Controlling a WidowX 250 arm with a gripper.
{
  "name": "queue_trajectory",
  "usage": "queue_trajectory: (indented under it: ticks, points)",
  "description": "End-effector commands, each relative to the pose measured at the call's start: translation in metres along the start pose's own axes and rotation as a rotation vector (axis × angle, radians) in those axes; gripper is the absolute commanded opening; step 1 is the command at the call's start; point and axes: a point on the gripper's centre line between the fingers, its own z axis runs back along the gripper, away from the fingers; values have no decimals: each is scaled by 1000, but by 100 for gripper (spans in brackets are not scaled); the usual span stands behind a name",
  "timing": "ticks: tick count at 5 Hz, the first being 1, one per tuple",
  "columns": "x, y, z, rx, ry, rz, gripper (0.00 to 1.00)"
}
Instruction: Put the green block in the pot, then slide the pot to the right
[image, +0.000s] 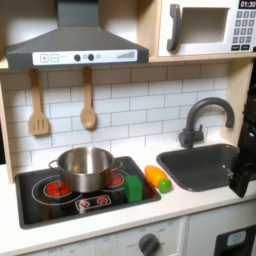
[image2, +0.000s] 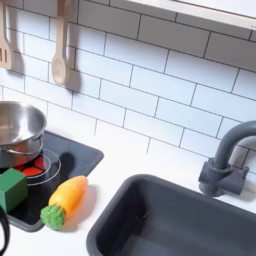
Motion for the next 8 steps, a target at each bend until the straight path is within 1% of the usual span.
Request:
queue_trajectory:
  ticks: [1,2,3,4,6,7,8]
  points:
    - [0,0,0,0,0,0,100]
    - [15,1,-2,12,3,-12,100]
    - [30,5,-7,9,24,-27,100]
    - [45,14,-8,20,21,-16,100]
    - [77,34,-15,33,20,-19,100]
    - [101,44,-19,40,8,-17,100]
    - [118,53,-23,48,10,-15,100]
